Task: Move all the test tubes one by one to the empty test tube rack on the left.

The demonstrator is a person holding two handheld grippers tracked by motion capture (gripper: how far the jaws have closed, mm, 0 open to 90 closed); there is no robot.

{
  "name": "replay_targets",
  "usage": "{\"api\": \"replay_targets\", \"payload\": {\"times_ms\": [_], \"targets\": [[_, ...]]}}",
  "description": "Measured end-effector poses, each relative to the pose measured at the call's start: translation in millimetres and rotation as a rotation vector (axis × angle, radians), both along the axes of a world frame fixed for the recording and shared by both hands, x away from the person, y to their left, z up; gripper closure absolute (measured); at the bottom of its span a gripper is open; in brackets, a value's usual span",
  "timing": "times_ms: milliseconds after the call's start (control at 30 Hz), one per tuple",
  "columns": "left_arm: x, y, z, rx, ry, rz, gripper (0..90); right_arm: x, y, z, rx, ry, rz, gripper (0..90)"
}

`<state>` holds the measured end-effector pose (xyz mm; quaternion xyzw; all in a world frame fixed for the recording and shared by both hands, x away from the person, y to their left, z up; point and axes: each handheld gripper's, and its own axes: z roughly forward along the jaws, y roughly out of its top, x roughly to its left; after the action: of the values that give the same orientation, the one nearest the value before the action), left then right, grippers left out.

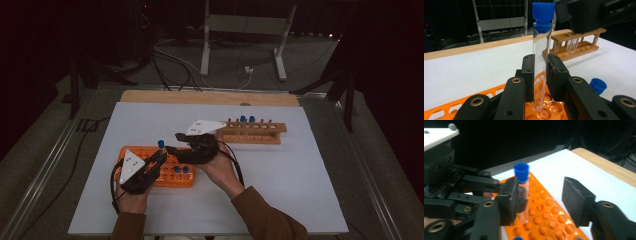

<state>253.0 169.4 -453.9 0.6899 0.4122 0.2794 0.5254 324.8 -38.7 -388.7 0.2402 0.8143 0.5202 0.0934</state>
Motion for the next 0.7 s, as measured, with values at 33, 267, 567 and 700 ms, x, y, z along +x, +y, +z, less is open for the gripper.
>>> {"api": "replay_targets", "payload": {"times_ms": [33,267,567,700], "targets": [[0.1,0.1,-0.5,0.001,0.004,-0.002,78.4,1.1,-2.8,-0.3,0.001,-0.002,-0.007,41.9],[0.4,0.9,-4.5,-0.013,0.014,-0.009,78.4,4.9,-23.6,-7.9,-0.031,-0.015,-0.068,25.3],[-0.7,-3.1,-9.9,-0.019,0.031,-0.027,78.3,7.7,-53.6,-18.3,-0.049,-0.012,-0.139,15.2],[-2.0,-4.0,-12.0,-0.023,0.040,-0.031,78.4,7.9,-66.3,-19.7,-0.043,-0.010,-0.160,13.2]]}}
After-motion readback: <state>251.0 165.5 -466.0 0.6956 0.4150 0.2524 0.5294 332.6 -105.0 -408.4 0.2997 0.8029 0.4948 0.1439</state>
